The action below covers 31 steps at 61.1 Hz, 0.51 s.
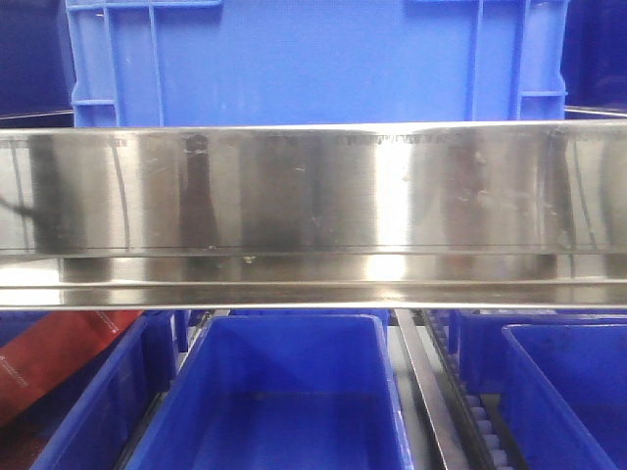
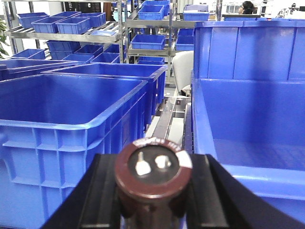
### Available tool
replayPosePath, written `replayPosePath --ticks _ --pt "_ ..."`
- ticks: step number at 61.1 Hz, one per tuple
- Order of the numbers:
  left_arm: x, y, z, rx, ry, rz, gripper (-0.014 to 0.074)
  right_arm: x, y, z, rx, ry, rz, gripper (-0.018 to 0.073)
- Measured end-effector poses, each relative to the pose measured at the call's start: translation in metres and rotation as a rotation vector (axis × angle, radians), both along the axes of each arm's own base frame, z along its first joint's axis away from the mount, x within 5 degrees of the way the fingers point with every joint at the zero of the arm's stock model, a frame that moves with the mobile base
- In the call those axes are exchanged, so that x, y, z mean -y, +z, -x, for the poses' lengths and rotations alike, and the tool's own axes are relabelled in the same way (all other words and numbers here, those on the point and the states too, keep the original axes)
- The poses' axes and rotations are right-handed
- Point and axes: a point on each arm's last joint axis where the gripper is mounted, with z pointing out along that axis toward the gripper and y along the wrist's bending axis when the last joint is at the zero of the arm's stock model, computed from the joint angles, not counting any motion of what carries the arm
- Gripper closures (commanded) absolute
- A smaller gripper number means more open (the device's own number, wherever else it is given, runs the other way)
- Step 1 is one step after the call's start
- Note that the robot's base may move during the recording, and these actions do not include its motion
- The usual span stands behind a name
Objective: Place cylindrical capacitor in blue bin on shelf
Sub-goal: 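Lower the left gripper over a blue bin and release the orange cylinder, then lower the right gripper into the blue bin and release the capacitor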
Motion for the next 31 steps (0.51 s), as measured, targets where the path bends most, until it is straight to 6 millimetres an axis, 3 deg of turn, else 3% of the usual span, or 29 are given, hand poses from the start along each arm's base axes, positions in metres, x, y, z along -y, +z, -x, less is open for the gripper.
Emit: replayPosePath --ticks 4,11,22,31 --pt "0.007 -0.017 -0.01 -0.044 0.0 -0.031 0.0678 0.0 0.0 0.0 0.0 0.0 0.0 0.0616" --pt "0.015 -0.04 -0.021 -0.104 0.001 -0.076 0.0496 0.0 0.0 0.0 0.0 0.0 0.0 0.0616" --pt "0.018 -0.05 -0.025 -0.135 0.001 -0.1 -0.0032 0.0 0.0 0.0 0.0 0.0 0.0 0.0616" --pt "0.018 -0.049 -0.025 -0.135 0.001 -0.1 0.0076 0.0 0.0 0.0 0.0 0.0 0.0 0.0616"
